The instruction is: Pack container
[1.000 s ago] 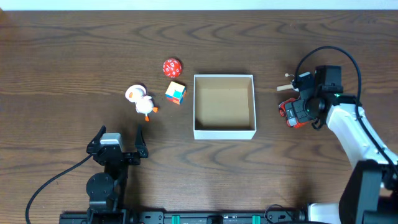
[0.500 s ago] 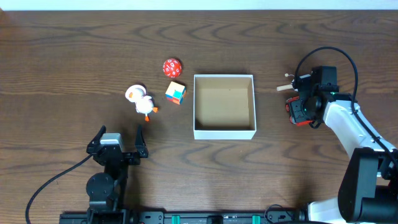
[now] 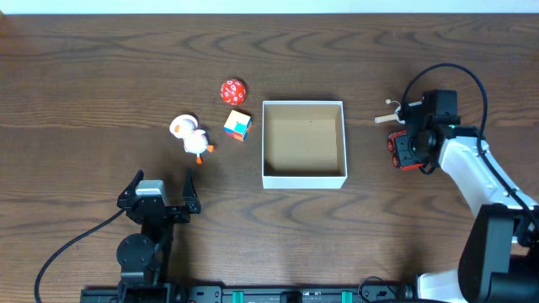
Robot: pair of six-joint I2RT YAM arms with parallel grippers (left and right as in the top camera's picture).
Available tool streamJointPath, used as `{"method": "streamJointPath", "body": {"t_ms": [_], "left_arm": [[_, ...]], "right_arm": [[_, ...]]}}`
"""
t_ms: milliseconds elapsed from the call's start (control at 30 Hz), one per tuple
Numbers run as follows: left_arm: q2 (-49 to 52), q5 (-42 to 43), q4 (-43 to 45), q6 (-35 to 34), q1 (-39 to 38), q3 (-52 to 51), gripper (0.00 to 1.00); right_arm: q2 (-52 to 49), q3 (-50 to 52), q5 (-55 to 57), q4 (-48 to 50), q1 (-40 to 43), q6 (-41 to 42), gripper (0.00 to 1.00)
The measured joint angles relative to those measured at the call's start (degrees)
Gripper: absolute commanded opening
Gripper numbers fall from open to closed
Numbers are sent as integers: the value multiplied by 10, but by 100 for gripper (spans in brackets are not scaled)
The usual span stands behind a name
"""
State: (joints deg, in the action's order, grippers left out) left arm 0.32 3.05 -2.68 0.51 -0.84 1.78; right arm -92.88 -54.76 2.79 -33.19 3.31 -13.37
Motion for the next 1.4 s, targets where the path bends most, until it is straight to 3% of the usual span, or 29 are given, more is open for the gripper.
{"method": "streamJointPath", "body": {"t_ms": [333,667,900,1000,1400], "left_arm": [[0,0,0,0,0,0,98],[0,0,0,0,0,0,98],[0,0,0,0,0,0,98],[0,0,0,0,0,0,98],[0,0,0,0,0,0,98]], "right_arm": [[121,0,-1,2,-24,57,23],[216,0,-27,12,-155,159,21],[224,0,-33,51,-263,214,15],[224,0,-32,68,-297,233,17],[221,0,9,74,-349,384,14]]}}
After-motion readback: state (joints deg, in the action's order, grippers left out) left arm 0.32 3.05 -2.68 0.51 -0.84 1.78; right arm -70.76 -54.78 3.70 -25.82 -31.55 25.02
